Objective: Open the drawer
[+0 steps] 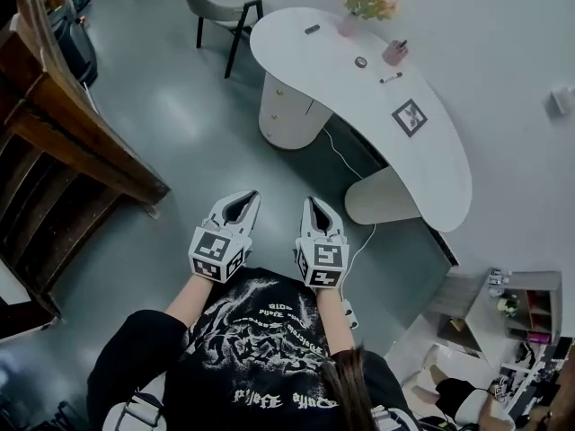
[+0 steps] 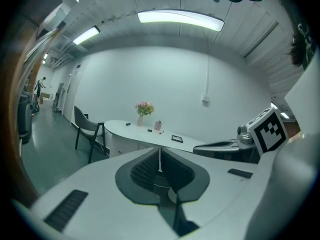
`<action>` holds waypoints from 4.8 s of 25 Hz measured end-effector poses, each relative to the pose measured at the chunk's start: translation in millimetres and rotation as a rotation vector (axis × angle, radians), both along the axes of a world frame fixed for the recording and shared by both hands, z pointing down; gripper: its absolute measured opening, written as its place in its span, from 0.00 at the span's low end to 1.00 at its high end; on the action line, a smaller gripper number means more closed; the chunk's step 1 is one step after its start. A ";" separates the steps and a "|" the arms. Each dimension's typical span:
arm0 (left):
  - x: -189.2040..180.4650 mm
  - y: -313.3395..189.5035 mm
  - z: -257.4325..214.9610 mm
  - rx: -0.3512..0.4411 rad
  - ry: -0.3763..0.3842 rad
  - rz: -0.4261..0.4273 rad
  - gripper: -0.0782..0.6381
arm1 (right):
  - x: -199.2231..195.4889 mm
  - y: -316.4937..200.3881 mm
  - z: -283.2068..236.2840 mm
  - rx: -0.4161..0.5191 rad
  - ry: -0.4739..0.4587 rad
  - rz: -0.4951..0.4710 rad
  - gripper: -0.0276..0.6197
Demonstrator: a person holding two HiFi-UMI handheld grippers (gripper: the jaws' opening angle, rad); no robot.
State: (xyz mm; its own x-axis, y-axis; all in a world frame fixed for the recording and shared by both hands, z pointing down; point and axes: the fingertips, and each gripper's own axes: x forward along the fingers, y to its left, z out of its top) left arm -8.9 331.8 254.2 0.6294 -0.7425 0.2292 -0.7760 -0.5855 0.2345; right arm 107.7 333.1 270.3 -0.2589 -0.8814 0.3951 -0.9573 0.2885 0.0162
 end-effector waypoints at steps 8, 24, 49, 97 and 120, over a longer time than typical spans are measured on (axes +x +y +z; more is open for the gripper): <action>-21.6 -29.7 3.1 -0.010 0.000 0.075 0.15 | -37.9 -30.3 -3.7 0.005 -0.005 0.004 0.08; -42.9 -50.9 20.8 -0.055 0.023 0.055 0.15 | -41.1 -47.7 8.8 -0.010 -0.031 0.070 0.08; 32.5 -267.9 41.9 -0.116 -0.070 -0.151 0.15 | 23.4 -301.9 37.9 -0.082 -0.052 -0.160 0.08; -1.4 -419.7 145.8 -0.199 -0.007 -0.175 0.15 | -22.4 -421.0 128.4 -0.102 0.005 -0.076 0.08; 5.1 -468.4 258.3 -0.139 -0.043 -0.071 0.15 | -43.2 -453.5 229.5 -0.059 -0.038 0.046 0.08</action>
